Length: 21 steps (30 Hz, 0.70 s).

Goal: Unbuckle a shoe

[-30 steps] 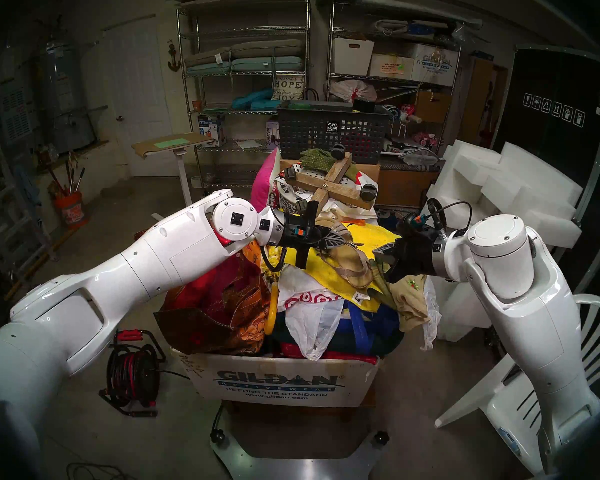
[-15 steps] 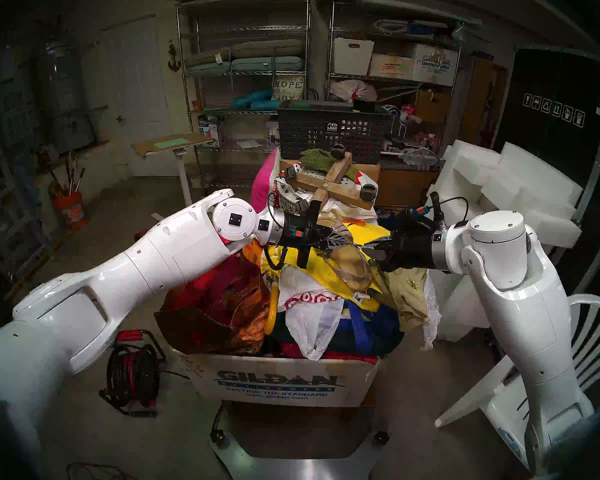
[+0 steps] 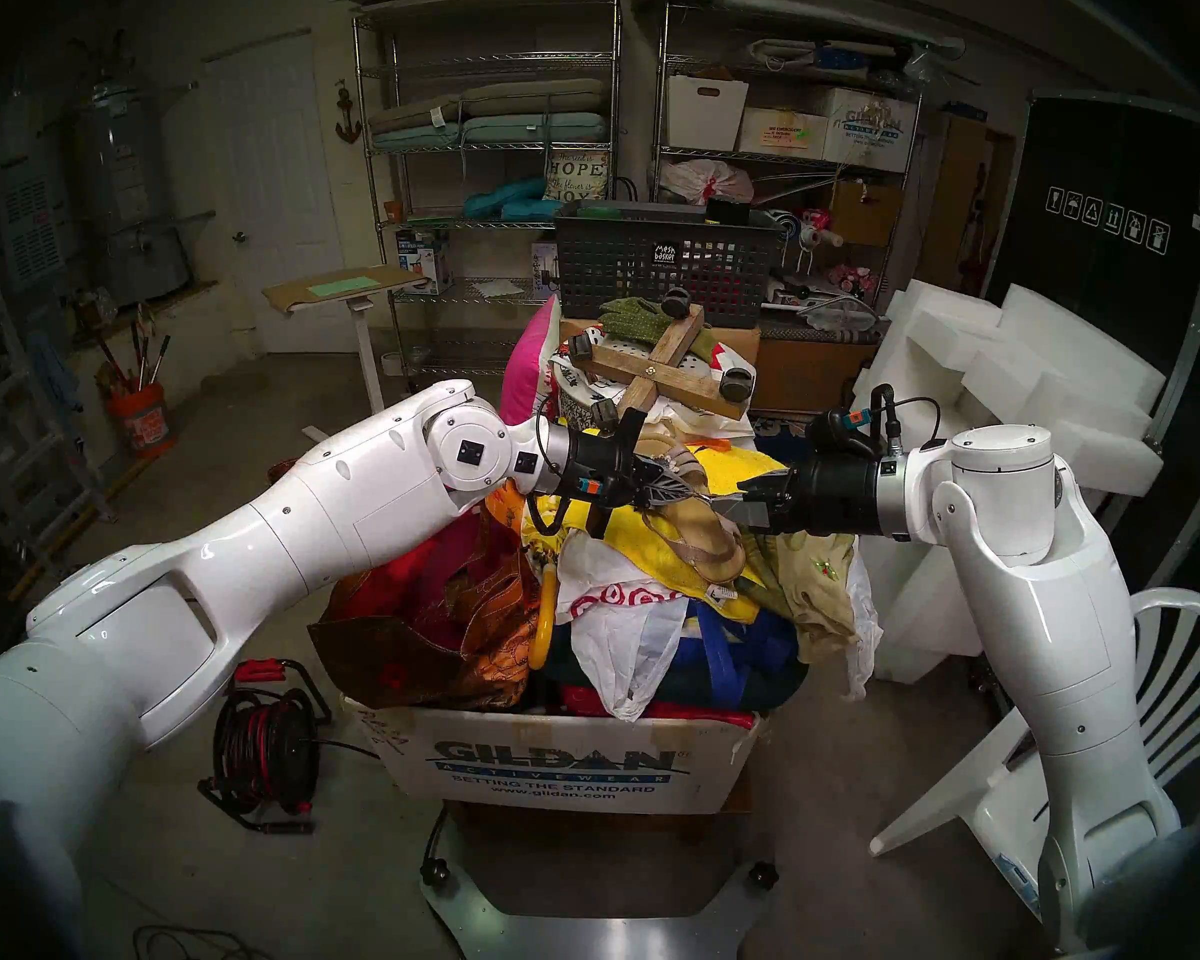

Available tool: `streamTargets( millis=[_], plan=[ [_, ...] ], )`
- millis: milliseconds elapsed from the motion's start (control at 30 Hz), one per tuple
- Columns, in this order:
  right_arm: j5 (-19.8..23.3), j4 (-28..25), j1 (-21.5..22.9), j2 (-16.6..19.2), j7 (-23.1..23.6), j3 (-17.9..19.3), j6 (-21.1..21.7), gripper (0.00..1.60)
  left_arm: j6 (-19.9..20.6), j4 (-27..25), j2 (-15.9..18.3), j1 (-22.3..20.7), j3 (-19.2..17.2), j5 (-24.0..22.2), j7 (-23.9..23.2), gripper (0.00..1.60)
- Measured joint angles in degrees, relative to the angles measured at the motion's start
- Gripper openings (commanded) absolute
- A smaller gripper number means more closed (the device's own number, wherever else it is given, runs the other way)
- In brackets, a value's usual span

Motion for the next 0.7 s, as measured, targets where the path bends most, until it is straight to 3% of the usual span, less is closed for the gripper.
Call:
streamTargets(
  millis=[433, 700],
  plan=[
    [-1.05, 2.13, 1.69, -1.68, -0.83, -3.22, -1.01, 1.31, -3.67, -1.18, 0.78, 0.51, -0.54, 2.09, 2.68, 0.00],
    [-1.79, 4.19, 2.91, -2.37, -1.53, -4.49, -1.56, 1.23, -5.33, -2.24, 1.91, 0.92, -0.52, 2.80, 3.29, 0.00]
  ],
)
